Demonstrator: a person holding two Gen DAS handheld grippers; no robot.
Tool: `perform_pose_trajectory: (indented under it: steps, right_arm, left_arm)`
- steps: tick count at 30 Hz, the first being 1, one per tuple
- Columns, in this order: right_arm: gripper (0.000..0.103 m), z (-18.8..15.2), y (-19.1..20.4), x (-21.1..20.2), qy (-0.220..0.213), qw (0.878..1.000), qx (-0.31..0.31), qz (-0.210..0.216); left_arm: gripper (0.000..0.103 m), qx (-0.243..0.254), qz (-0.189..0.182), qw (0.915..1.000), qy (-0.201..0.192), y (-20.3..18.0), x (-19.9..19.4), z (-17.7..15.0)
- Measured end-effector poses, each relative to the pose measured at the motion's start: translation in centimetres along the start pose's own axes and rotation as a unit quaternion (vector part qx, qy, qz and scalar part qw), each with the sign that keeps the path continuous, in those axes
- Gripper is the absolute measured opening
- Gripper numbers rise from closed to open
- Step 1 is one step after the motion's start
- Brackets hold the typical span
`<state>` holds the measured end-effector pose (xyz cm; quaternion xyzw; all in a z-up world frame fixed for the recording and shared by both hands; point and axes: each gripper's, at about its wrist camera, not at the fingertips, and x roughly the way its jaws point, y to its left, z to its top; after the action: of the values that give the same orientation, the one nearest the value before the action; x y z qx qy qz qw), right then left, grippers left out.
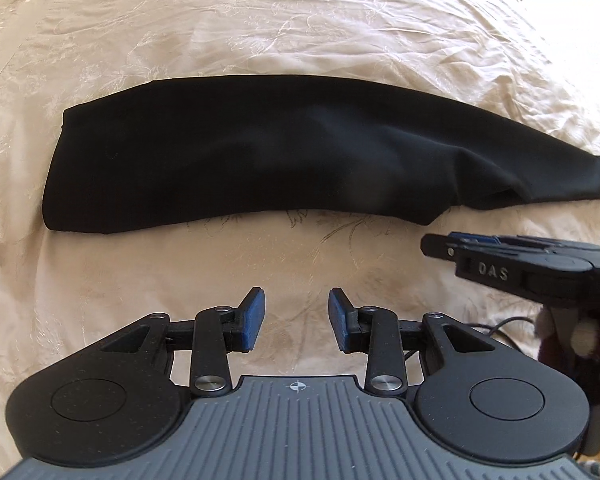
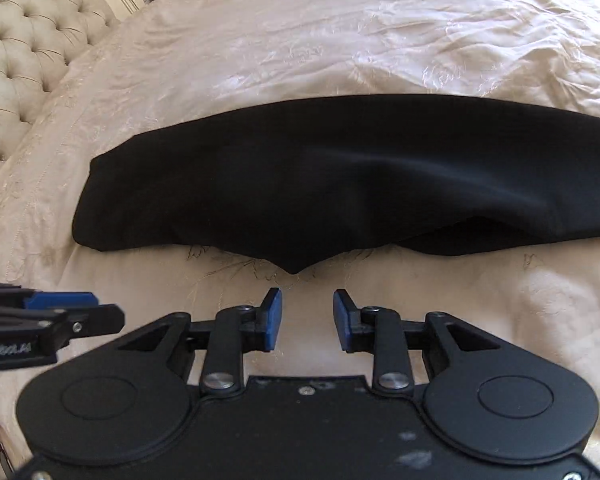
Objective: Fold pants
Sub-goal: 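Move the right gripper to the edge of the folded trousers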
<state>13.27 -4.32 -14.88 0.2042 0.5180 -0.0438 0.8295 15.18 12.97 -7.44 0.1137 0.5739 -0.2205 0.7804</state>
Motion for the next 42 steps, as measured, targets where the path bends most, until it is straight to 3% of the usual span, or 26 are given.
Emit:
perform_pose_trajectory:
  steps: [5, 6, 7, 8, 10, 13, 15, 18, 20, 25, 29, 33, 35, 36, 39, 42]
  right_arm:
    - [0.032, 0.9, 1.2, 0.8, -0.039, 0.999, 0.018, -0.021]
    - [0.026, 1.4, 1.3, 0.6, -0.041, 0.999, 0.019, -0.015]
    - [0.008, 1.9, 1.2, 0.3, -0.040, 0.999, 0.023, -0.003]
    - [0.007, 2.7, 1.0, -0.2, -0.034, 0.999, 0.037, 0.008]
    - [0.007, 4.3, 0.0, -1.2, -0.028, 0.996, 0.084, 0.031]
    - [0.005, 6.3, -2.2, -2.6, -0.039, 0.978, 0.187, 0.078]
    - [0.005, 6.9, -3.1, -2.6, -0.033, 0.975, 0.206, 0.079]
    - [0.013, 6.5, -2.1, -3.0, -0.021, 0.989, 0.134, 0.057]
    - [0.025, 5.5, -1.3, -3.1, -0.010, 0.996, 0.083, 0.045]
    - [0.034, 2.0, 0.8, -2.2, 0.003, 0.999, -0.041, 0.013]
    - [0.034, 1.3, 2.3, -0.4, -0.007, 0.998, -0.067, 0.016]
    - [0.036, 2.8, 3.0, 1.5, -0.040, 0.997, -0.071, 0.006]
    - [0.020, 3.7, 2.8, 2.0, -0.017, 0.998, -0.052, 0.020]
    - [0.007, 4.6, 2.2, 2.1, 0.014, 0.999, -0.032, 0.038]
    - [0.006, 6.3, 0.7, 0.2, 0.042, 0.992, 0.066, 0.099]
    - [0.006, 7.0, -2.4, -1.6, 0.038, 0.965, 0.196, 0.172]
  left_arm:
    - [0.034, 0.002, -0.002, 0.9999, 0.010, 1.7, 0.4, -0.3]
    - [0.034, -0.003, -0.006, 0.9999, 0.011, 2.0, 0.5, -0.2]
    - [0.034, -0.006, -0.009, 0.9999, 0.011, 2.2, 0.5, -0.1]
    - [0.034, -0.005, -0.012, 0.9999, 0.010, 2.2, 0.6, 0.1]
    - [0.034, 0.002, -0.015, 0.9999, 0.005, 2.1, 0.7, 0.4]
    - [0.034, 0.010, -0.020, 0.9997, -0.002, 1.7, 1.0, 1.1]
    - [0.034, 0.007, -0.022, 0.9997, -0.001, 1.5, 1.4, 1.7]
    - [0.034, 0.002, -0.026, 0.9996, -0.007, 1.3, 1.3, 2.2]
    - [0.034, 0.002, -0.026, 0.9996, -0.006, 1.3, 1.4, 2.4]
    - [0.034, 0.000, -0.019, 0.9998, 0.006, 1.7, 1.7, 2.2]
    - [0.034, -0.005, -0.014, 0.9998, 0.010, 1.9, 1.6, 2.1]
    - [0.034, -0.009, -0.010, 0.9999, 0.010, 2.0, 1.3, 2.1]
    - [0.034, -0.010, -0.007, 0.9999, 0.011, 2.0, 1.2, 2.0]
    - [0.034, -0.011, -0.006, 0.9998, 0.012, 1.9, 1.2, 2.0]
    - [0.034, -0.015, -0.007, 0.9998, 0.014, 2.2, 1.2, 1.8]
    - [0.034, -0.013, -0.007, 0.9997, 0.019, 1.8, 1.7, 1.8]
